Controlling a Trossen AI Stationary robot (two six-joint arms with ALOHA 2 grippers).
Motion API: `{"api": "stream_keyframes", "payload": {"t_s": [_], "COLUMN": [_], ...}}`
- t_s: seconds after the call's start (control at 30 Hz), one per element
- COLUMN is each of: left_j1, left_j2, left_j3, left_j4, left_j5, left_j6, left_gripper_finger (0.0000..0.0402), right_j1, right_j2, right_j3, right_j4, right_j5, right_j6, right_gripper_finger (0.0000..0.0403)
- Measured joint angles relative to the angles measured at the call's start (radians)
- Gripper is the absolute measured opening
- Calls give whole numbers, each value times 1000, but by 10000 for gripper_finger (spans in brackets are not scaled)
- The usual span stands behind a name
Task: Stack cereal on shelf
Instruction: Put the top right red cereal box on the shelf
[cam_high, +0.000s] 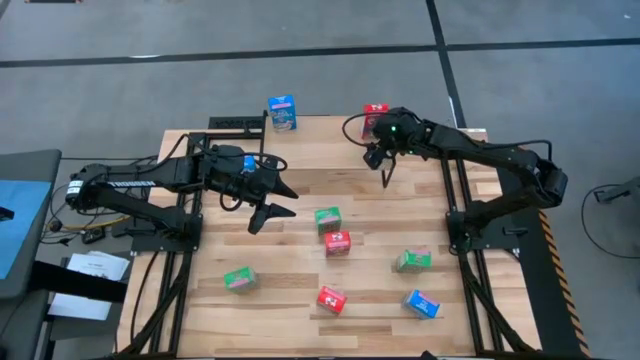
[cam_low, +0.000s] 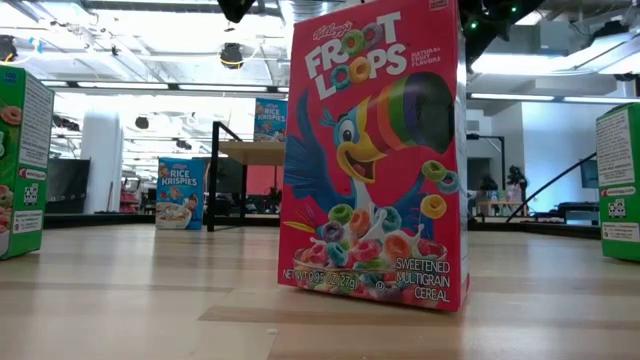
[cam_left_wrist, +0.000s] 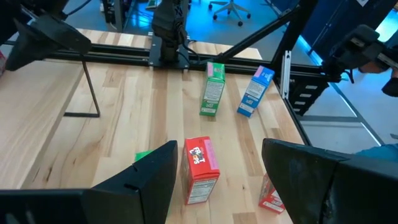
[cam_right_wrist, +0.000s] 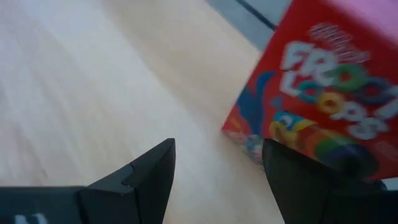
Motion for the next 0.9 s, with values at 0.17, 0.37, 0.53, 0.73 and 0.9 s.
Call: {"api": "stream_keyframes", "payload": {"t_s": [0.17,0.37,0.53,0.73,0.9], "left_j1": [0,0,0,0,0], "left_j2": [0,0,0,0,0], "left_j3": [0,0,0,0,0], "left_j4": [0,0,0,0,0], "left_j5": [-26,-26,-25,-25,-44], "left_j6": [1,1,1,1,-4], "left_gripper_finger": [224,224,224,224,224], "right_j1": [0,0,7,30,40], "right_j2": [0,0,0,0,0], "right_j3": [0,0,0,0,0], "right_j4": [0,15,15,27,43], "right_j5": [62,62,60,59,104], "right_j6": [73,145,200,284,343], "right_gripper_finger": [265,265,265,265,265]}}
